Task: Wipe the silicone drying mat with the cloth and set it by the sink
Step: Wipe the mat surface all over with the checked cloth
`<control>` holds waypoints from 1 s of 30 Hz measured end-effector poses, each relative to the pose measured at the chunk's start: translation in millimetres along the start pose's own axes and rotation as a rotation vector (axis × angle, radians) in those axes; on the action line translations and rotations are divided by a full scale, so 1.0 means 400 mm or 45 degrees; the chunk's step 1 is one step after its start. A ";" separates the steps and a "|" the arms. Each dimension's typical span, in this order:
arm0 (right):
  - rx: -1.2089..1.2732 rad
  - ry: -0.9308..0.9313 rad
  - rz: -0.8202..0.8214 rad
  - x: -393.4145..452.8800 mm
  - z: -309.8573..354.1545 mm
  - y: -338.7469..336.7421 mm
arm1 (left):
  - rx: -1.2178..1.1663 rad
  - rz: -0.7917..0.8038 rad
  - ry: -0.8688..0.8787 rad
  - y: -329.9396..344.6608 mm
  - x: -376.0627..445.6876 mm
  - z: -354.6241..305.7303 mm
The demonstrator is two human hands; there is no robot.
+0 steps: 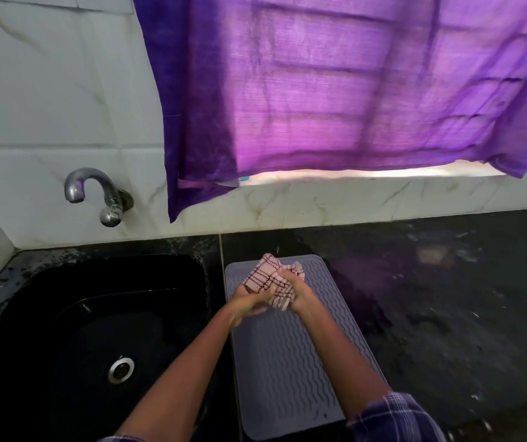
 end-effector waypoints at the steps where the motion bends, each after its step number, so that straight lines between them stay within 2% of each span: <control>1: -0.032 -0.052 -0.041 0.004 0.017 -0.010 | 0.129 -0.023 -0.028 -0.024 0.002 0.005; 3: -0.275 -0.191 -0.183 0.013 0.061 -0.028 | 0.518 -0.253 0.056 -0.098 0.003 -0.014; 5: -0.740 -0.452 -0.384 0.021 0.122 -0.022 | 0.896 -0.512 0.165 -0.166 0.003 -0.053; 8: -1.562 -0.887 -0.553 0.028 0.178 0.065 | 1.407 -0.511 0.067 -0.202 0.030 -0.088; 10: -2.009 -1.157 -0.497 0.058 0.171 0.141 | 1.671 -0.457 -0.079 -0.217 0.062 -0.093; 11: -2.213 -1.225 -0.380 0.084 0.150 0.176 | 1.733 -0.429 -0.114 -0.223 0.077 -0.095; 12: -2.406 -1.164 -0.207 0.117 0.114 0.205 | 1.780 -0.397 -0.137 -0.227 0.092 -0.094; 13: -2.558 -0.977 -0.036 0.155 0.071 0.220 | 1.823 -0.363 -0.160 -0.231 0.106 -0.091; 15: -2.669 -0.486 0.122 0.214 0.003 0.224 | 1.926 -0.293 -0.218 -0.238 0.127 -0.082; 16: -2.679 -0.381 0.123 0.233 -0.011 0.228 | 1.979 -0.262 -0.245 -0.240 0.133 -0.078; 18: -2.701 -0.384 0.116 0.253 -0.018 0.242 | 2.041 -0.238 -0.259 -0.239 0.140 -0.071; 23: -2.848 -0.601 0.122 0.288 -0.018 0.268 | 2.043 -0.252 -0.247 -0.242 0.145 -0.084; 30: -2.843 -0.679 0.277 0.306 -0.008 0.309 | 2.052 -0.280 -0.341 -0.237 0.161 -0.101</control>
Point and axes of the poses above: each hand's wrist, its own x-axis towards the middle knuckle, its own y-axis out of the palm, z = x × y, the point moved 6 cm from there along x, towards the middle knuckle, and after that the axes turned 8 degrees about z, right-handed, at the moved point
